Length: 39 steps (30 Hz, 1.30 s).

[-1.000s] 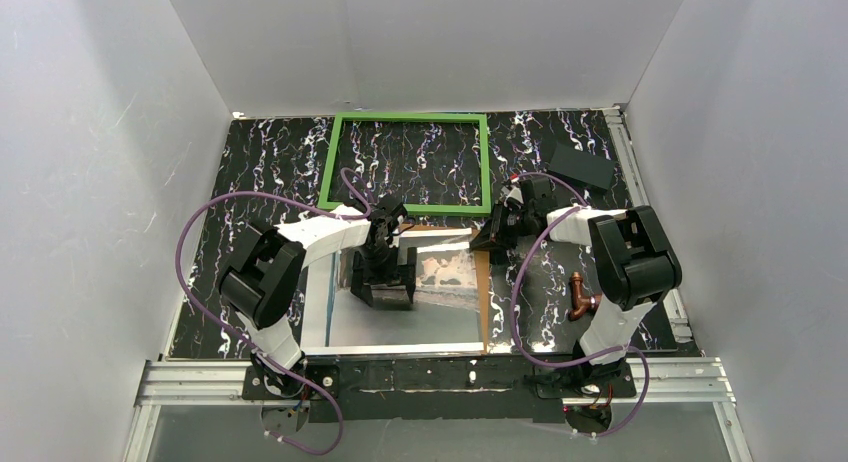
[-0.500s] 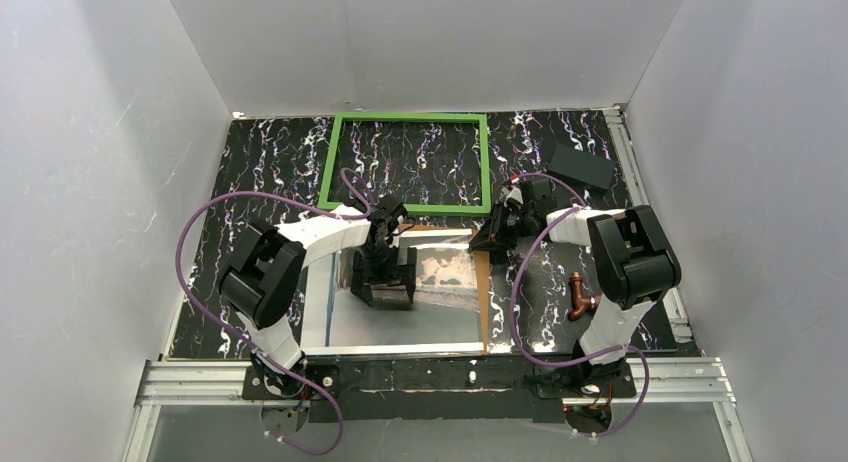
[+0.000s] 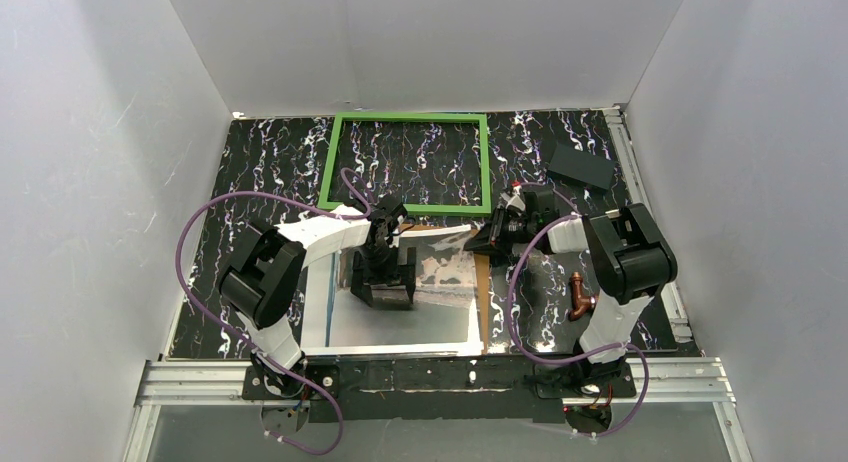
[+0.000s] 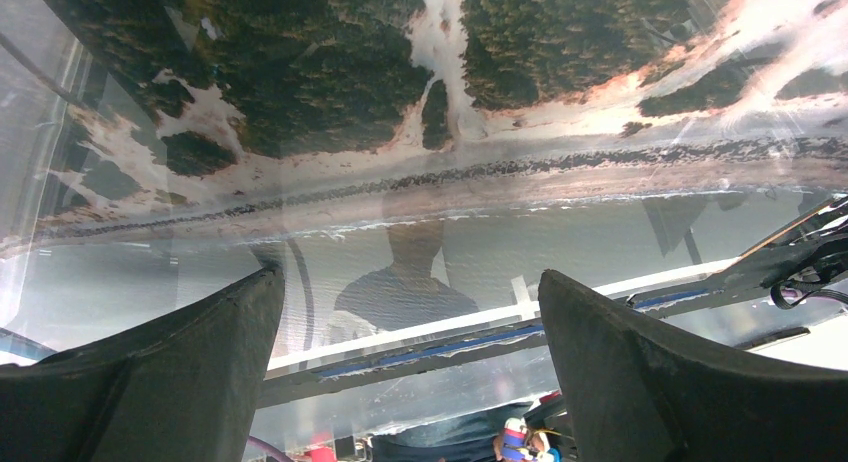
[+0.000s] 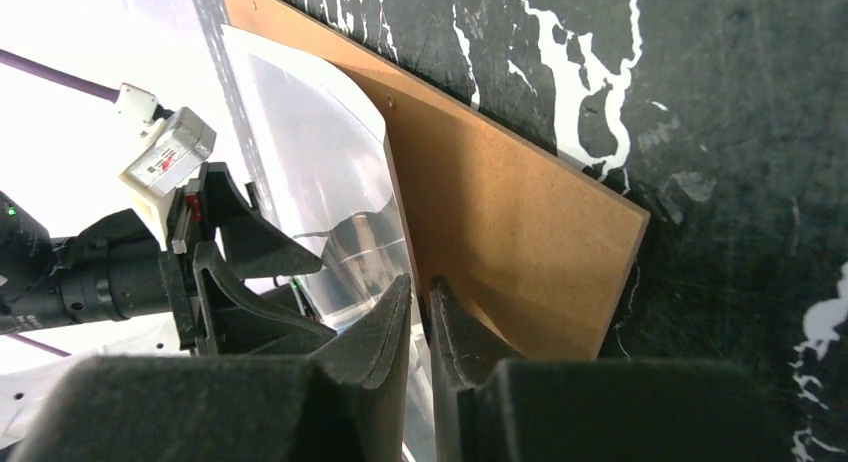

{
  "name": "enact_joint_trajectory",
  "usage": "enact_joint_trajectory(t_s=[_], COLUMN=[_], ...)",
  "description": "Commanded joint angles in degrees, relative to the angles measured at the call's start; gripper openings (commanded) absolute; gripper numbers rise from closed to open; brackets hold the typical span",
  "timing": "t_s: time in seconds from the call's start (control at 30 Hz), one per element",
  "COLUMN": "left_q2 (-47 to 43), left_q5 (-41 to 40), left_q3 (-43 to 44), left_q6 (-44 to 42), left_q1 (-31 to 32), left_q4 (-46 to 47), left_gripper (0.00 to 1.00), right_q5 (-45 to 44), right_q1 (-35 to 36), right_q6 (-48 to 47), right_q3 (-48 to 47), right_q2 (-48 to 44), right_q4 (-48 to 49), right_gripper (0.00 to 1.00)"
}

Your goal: Take the photo out of the frame

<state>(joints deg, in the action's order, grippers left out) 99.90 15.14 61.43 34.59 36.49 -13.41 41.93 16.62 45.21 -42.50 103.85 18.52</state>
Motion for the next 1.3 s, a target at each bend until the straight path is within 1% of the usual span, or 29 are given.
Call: enact_joint_trajectory(t_s=[0.0,0.1,0.33,0.4,0.6,0.67,0.83,0.93,1.03,1.13,1.2,1.27], left_q2=[1.11,1.17,1.18,1.19,1.18,1.12,0.11,-3.47,-5.4,-4.94,-4.47,-3.82], left_q5=[-0.72,-0.67,-0.63,-0.63,-0.54,-0.63,-0.37,0.04,-1.13,-0.94,-0.01,1.36], left_q3=[-1.13,-1.2,-1.22,-1.16,-1.13,-1.21,-1.39,-2.02,0.58,2.9,2.68,2.05], left_q6=[0.04,0.03,0.0,-0.03,-0.07,-0.12,-0.32,-1.55,-3.53,-3.48,-2.23,-0.85], left_q1=[-0.24,-0.22,-0.22,-0.24,-0.27,-0.26,-0.24,-0.21,-0.36,-1.45,-2.8,-4.53], left_q4=[-6.28,-6.25,-6.29,-6.26,-6.34,-6.38,-5.8,-4.16,-6.44,-8.61,-8.19,-7.45], left_gripper=[1.0,1.0,1.0,1.0,1.0,1.0,1.0,1.0,1.0,1.0,1.0,1.0], right_q5=[4.1,5.81,8.01,8.47,9.33,9.3,8.71,7.22,5.12,5.0,4.69,3.06], right_q1=[-1.68,-3.16,-3.7,-3.7,-3.7,-3.7,-3.71,-3.7,-4.16,-5.27,-5.78,-6.31], right_q6=[4.3,6.74,9.07,9.28,9.33,8.93,6.42,2.79,0.93,1.81,2.06,1.02], right_q3=[2.4,4.12,4.38,4.03,3.22,3.0,2.75,3.55,5.47,8.33,9.4,10.04], right_q2=[0.02,0.39,2.55,3.4,5.87,6.01,4.01,0.16,-4.39,-6.77,-8.32,-10.09], right_q4=[8.72,13.62,17.42,17.87,19.04,18.54,14.24,9.11,5.19,5.61,5.5,3.22], right_gripper=[0.18,0.19,0.2,0.18,0.08,0.01,0.01,0.01,0.01,0.01,0.01,0.01])
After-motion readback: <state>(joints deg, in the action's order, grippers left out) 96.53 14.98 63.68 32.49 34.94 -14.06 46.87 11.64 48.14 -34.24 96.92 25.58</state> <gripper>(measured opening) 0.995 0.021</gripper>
